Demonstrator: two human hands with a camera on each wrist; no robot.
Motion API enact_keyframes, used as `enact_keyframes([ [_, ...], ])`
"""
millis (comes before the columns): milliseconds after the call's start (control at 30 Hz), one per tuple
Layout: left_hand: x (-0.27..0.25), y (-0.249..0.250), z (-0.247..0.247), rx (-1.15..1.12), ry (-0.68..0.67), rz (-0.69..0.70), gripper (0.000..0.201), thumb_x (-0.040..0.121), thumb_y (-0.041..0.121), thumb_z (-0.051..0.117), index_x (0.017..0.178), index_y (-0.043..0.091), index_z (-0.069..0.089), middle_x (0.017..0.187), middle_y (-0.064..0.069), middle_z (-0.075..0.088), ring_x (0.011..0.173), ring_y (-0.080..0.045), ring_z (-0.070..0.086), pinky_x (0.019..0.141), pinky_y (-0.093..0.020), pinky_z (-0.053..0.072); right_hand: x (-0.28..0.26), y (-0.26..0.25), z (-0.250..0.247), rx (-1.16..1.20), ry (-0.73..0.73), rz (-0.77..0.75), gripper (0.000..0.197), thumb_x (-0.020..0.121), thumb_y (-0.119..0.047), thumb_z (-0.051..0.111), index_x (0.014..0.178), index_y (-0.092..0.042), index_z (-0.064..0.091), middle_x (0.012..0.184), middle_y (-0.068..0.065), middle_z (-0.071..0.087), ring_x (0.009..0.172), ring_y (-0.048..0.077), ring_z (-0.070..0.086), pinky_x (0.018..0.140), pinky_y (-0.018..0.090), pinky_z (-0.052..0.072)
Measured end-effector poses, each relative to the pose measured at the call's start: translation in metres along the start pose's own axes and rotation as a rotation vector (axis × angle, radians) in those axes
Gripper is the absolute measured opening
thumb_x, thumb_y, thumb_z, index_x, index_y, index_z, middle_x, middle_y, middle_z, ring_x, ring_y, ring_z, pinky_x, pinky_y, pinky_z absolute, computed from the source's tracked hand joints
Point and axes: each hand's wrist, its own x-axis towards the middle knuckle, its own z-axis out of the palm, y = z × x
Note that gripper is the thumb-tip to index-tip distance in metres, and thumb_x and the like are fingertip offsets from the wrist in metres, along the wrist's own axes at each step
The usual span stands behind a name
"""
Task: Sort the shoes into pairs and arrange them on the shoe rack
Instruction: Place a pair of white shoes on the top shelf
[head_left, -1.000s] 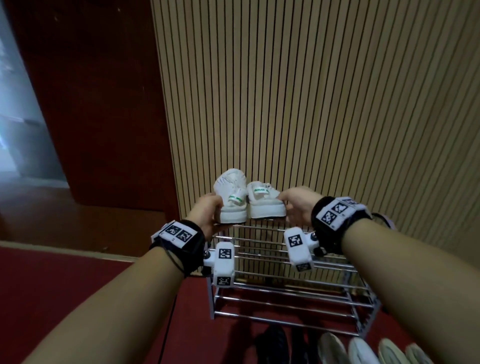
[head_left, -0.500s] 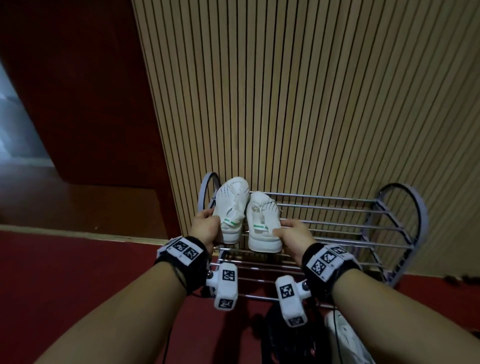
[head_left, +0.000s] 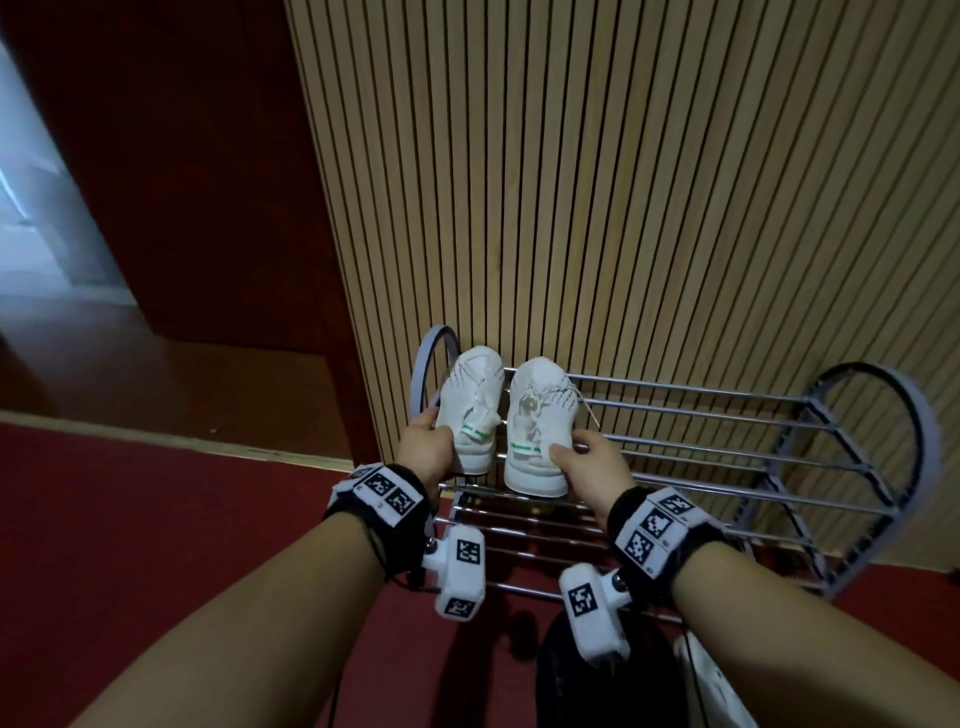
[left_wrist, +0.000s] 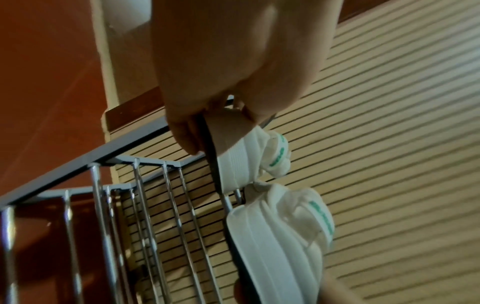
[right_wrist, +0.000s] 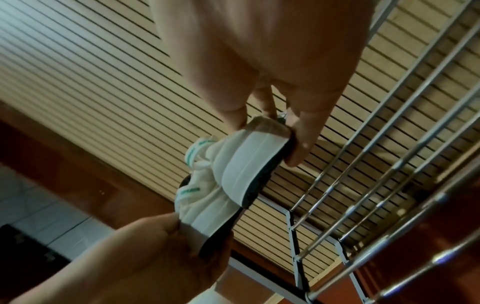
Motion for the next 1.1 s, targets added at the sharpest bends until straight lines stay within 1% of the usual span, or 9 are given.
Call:
enact_keyframes([
  [100, 0.000, 0.002, -0.002, 0.167, -0.005, -0.008, 0.050, 0.083, 0.017, 0.044, 0.132, 0.020, 0.054, 0.121, -0.011, 0.065, 0.101, -0.031, 0.064, 0.094, -0.047, 0.053, -0.002, 0.002, -0.002, -0.078, -0.080, -0.088, 0.037, 0.077, -0.055, 0.067, 0.105, -0.032, 0.059, 0.108, 0.000, 0.069, 0.098, 0.020, 0.067, 0.089, 0.047, 0.055],
  [167, -0.008, 0.008, -0.003, 0.293, -0.014, 0.014, 0.053, 0.077, 0.027, 0.047, 0.129, 0.021, 0.053, 0.122, -0.004, 0.063, 0.099, -0.023, 0.062, 0.095, -0.041, 0.051, 0.000, 0.005, -0.005, -0.199, -0.101, -0.151, 0.063, 0.060, -0.077, 0.067, 0.109, -0.038, 0.058, 0.112, -0.004, 0.065, 0.105, 0.017, 0.063, 0.093, 0.043, 0.053],
  [233, -0.015, 0.012, -0.003, 0.465, 0.007, 0.105, 0.051, 0.080, 0.031, 0.056, 0.130, 0.022, 0.049, 0.122, 0.003, 0.056, 0.104, -0.020, 0.055, 0.094, -0.036, 0.046, 0.003, 0.007, -0.006, -0.363, -0.109, -0.199, 0.088, 0.045, -0.087, 0.066, 0.118, -0.040, 0.053, 0.114, -0.005, 0.060, 0.106, 0.015, 0.059, 0.093, 0.039, 0.053],
  [300, -0.018, 0.013, -0.004, 0.791, 0.067, 0.222, 0.066, 0.072, 0.044, 0.064, 0.132, 0.025, 0.045, 0.129, 0.000, 0.049, 0.119, -0.024, 0.047, 0.100, -0.039, 0.043, -0.003, 0.001, -0.006, -0.595, -0.094, -0.253, 0.098, 0.043, -0.085, 0.068, 0.127, -0.036, 0.048, 0.115, -0.003, 0.055, 0.108, 0.018, 0.055, 0.094, 0.038, 0.050],
  [400, -0.019, 0.006, -0.005, 1.088, 0.045, 0.321, 0.063, 0.070, 0.049, 0.071, 0.125, 0.027, 0.049, 0.135, -0.003, 0.040, 0.125, -0.029, 0.039, 0.102, -0.041, 0.041, -0.013, -0.006, -0.003, -0.693, -0.060, -0.286, 0.084, 0.060, -0.064, 0.075, 0.132, -0.029, 0.050, 0.116, 0.003, 0.050, 0.115, 0.024, 0.047, 0.096, 0.032, 0.043],
  [500, -0.015, -0.002, -0.005, 1.073, 0.021, 0.363, 0.051, 0.074, 0.041, 0.075, 0.115, 0.020, 0.053, 0.131, -0.005, 0.038, 0.119, -0.030, 0.042, 0.101, -0.040, 0.042, -0.014, -0.006, 0.003, -0.658, -0.033, -0.318, 0.073, 0.064, -0.059, 0.077, 0.126, -0.024, 0.060, 0.115, 0.004, 0.054, 0.114, 0.024, 0.049, 0.095, 0.030, 0.043],
  [633, -0.009, -0.002, -0.008, 1.033, 0.101, 0.455, 0.045, 0.072, 0.035, 0.079, 0.105, 0.019, 0.054, 0.118, -0.002, 0.047, 0.108, -0.028, 0.049, 0.091, -0.041, 0.047, -0.014, -0.007, 0.016, -0.598, 0.005, -0.362, 0.063, 0.069, -0.055, 0.075, 0.122, -0.022, 0.064, 0.111, 0.003, 0.056, 0.113, 0.023, 0.049, 0.096, 0.031, 0.043],
  [967, -0.012, -0.001, -0.015, 1.106, 0.190, 0.529, 0.044, 0.075, 0.039, 0.077, 0.108, 0.020, 0.055, 0.113, 0.001, 0.049, 0.107, -0.026, 0.045, 0.086, -0.039, 0.047, -0.013, 0.000, 0.025, -0.537, 0.025, -0.438, 0.042, 0.074, -0.047, 0.075, 0.107, -0.023, 0.065, 0.104, -0.003, 0.056, 0.108, 0.020, 0.048, 0.088, 0.029, 0.041],
  [1100, -0.009, -0.004, -0.017, 1.137, 0.175, 0.539, 0.041, 0.077, 0.038, 0.075, 0.109, 0.021, 0.057, 0.115, 0.001, 0.052, 0.108, -0.026, 0.043, 0.088, -0.037, 0.046, -0.010, 0.002, 0.026, -0.538, 0.007, -0.430, 0.043, 0.075, -0.049, 0.073, 0.110, -0.025, 0.063, 0.106, -0.002, 0.058, 0.108, 0.020, 0.051, 0.091, 0.034, 0.044],
])
